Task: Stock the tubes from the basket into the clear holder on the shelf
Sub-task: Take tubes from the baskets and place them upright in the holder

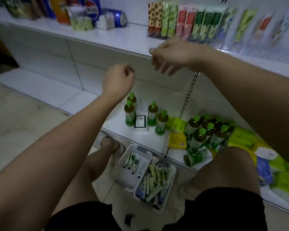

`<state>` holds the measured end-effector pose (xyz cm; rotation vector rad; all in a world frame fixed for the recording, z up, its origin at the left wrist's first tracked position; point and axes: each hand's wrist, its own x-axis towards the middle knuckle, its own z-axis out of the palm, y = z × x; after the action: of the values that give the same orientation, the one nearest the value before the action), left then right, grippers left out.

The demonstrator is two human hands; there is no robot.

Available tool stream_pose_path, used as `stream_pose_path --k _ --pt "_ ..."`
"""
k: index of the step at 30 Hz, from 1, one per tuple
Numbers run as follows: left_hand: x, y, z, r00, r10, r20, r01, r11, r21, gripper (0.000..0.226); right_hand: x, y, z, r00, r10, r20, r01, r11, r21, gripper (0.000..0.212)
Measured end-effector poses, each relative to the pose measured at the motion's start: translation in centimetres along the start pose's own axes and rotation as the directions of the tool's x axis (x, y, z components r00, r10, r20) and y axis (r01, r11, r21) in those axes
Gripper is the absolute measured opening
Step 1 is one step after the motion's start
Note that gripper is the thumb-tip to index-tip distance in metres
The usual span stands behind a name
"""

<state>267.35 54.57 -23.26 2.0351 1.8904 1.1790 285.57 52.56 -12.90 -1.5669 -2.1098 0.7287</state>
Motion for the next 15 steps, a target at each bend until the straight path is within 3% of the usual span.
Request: stream_pose_path --k 6,11,15 --pt "-8.3 -10.1 6.8 0.956 -0.252 0.153 0.248 0.968 0.042 0.017 0.8 6.6 12.4 0.955 0.137 0.263 -0.154 0.987 0.047 0.034" --pt "-14.0 -16.5 12.9 0.815 -0.393 0.426 0.379 0.917 0.122 0.013 1.4 14.0 22.9 0.847 0.33 0.416 -0.389 0.919 0.063 0.038" --pt "-16.9 -20.1 17.9 0.691 -0.482 0.539 0.481 0.863 0.155 0.016 1.8 18.7 30.1 0.775 0.387 0.501 -0.411 0.909 -0.066 0.032"
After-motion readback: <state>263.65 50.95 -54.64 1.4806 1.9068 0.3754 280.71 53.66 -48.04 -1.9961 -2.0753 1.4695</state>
